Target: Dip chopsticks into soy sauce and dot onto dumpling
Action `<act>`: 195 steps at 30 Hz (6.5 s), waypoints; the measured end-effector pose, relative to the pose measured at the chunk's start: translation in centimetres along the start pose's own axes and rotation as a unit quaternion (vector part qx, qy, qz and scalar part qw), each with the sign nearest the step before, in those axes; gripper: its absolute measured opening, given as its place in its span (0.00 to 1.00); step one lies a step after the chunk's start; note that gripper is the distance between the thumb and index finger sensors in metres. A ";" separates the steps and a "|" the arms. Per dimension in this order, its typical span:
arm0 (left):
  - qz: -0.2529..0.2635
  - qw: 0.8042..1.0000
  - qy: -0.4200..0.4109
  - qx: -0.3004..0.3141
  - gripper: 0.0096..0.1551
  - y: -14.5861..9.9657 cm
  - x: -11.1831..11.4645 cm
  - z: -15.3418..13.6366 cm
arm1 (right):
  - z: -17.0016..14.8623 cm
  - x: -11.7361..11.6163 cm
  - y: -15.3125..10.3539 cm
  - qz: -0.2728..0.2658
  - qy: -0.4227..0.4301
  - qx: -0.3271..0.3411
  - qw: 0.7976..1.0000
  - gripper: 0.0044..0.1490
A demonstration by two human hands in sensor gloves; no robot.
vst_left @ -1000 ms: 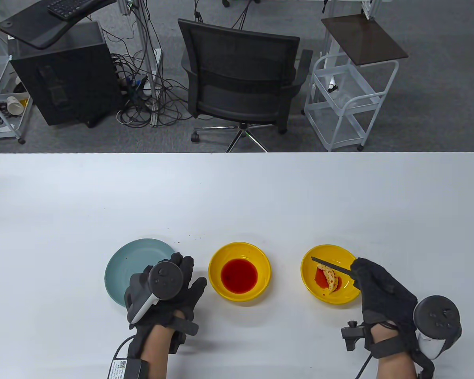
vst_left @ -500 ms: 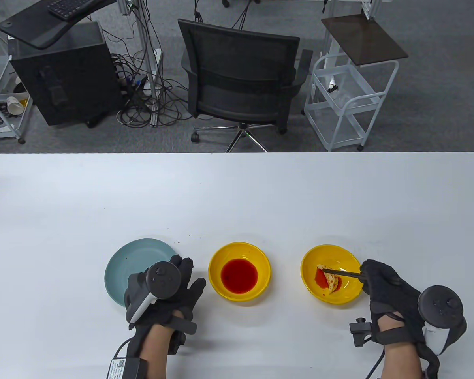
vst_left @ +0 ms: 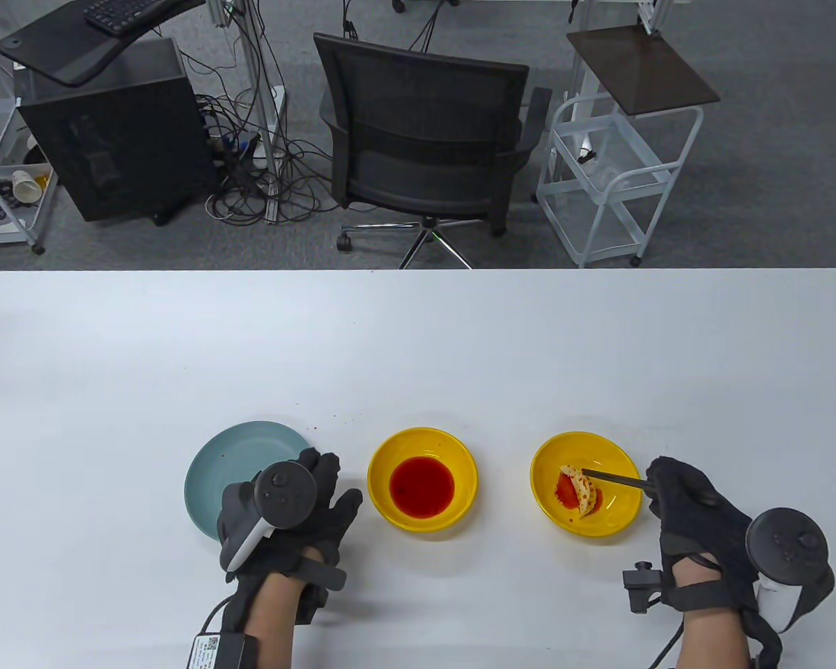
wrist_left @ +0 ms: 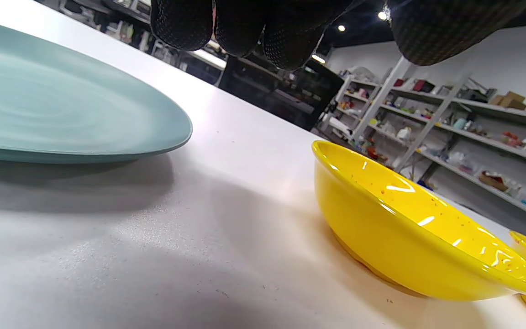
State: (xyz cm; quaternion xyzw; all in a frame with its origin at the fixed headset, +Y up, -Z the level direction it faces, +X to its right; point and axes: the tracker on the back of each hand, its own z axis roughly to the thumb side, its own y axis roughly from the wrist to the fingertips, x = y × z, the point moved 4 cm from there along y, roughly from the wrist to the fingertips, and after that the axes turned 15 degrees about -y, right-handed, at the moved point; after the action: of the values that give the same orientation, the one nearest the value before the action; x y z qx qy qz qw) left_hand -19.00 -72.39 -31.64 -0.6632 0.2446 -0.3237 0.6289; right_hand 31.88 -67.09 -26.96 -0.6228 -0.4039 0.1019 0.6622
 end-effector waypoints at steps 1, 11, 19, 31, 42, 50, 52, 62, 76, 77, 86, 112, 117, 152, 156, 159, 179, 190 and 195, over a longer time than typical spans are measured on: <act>0.000 1.000 0.000 0.000 0.46 0.0 0.0 0.0 | 0.0 -0.2 0.0 0.003 -0.003 0.000 1.000 0.33; 0.003 1.000 -0.001 0.003 0.46 0.0 -0.1 0.0 | -0.2 0.3 -0.1 -0.006 -0.014 -0.010 1.000 0.33; 0.007 1.000 -0.002 0.007 0.46 -0.1 -0.1 0.1 | 0.1 0.6 -0.1 -0.003 -0.006 -0.001 1.000 0.34; 0.009 1.000 -0.005 0.007 0.46 -0.1 -0.3 0.0 | 0.8 0.3 -0.3 0.022 -0.021 0.020 0.999 0.34; 0.010 1.000 -0.007 0.006 0.46 -0.2 -0.4 -0.1 | 1.4 -0.4 -0.4 0.056 -0.037 0.038 0.997 0.34; 0.010 1.000 -0.005 0.008 0.46 -0.1 -0.4 0.0 | 2.3 1.0 -0.9 0.018 0.005 0.065 0.998 0.33; 0.012 1.000 -0.001 0.012 0.46 -0.1 -0.4 0.2 | 3.1 1.0 -1.1 0.007 0.017 0.091 0.996 0.33; 0.024 0.998 0.043 0.026 0.47 -0.1 0.0 1.6 | 7.3 -1.6 -2.9 0.026 0.060 0.210 0.975 0.34; 0.023 0.998 0.046 0.043 0.47 -0.3 0.7 2.3 | 11.3 -5.2 -6.2 0.038 0.014 0.327 0.944 0.36; 0.026 0.997 0.056 0.041 0.47 -0.4 0.6 2.4 | 11.4 -5.6 -6.3 0.045 0.006 0.328 0.944 0.36; 0.024 0.997 0.063 0.025 0.47 -0.2 0.6 1.8 | 11.2 -10.8 -6.5 0.123 -0.049 0.319 0.938 0.35; 0.003 0.997 0.077 0.008 0.47 -0.3 1.1 1.7 | 10.5 -15.0 -7.3 0.170 -0.089 0.293 0.936 0.34; 0.003 0.997 0.072 0.007 0.47 -0.3 1.0 1.7 | 10.3 -14.9 -7.1 0.175 -0.077 0.284 0.940 0.34; -0.006 0.998 0.063 -0.001 0.47 -0.3 1.0 1.5 | 2.7 -0.8 -0.5 0.013 -0.045 0.089 0.995 0.33; -0.007 0.998 0.064 -0.004 0.47 -0.3 0.8 1.4 | 2.9 -1.1 -0.6 0.020 -0.055 0.090 0.994 0.33; -0.006 0.998 0.059 -0.005 0.47 -0.3 0.8 1.3 | 2.8 -1.0 -0.6 0.025 -0.060 0.090 0.994 0.32; -0.013 0.998 0.056 -0.012 0.47 -0.4 0.8 1.3 | 2.5 -1.3 -0.5 0.033 -0.080 0.080 0.993 0.33; -0.004 0.999 0.041 0.007 0.47 -0.8 0.5 2.1 | 3.5 0.3 -1.2 -0.001 -0.040 0.113 0.993 0.33; 0.011 0.996 -0.035 0.084 0.44 -2.1 0.7 5.6 | 7.6 -0.9 -3.4 -0.025 0.005 0.254 0.967 0.35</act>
State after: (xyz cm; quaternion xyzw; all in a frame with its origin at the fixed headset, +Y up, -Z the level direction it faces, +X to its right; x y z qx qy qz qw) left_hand -14.59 -68.96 -29.47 -0.6161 0.2011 -0.3127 0.6944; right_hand 25.03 -62.74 -25.05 -0.4240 -0.3770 0.1815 0.8032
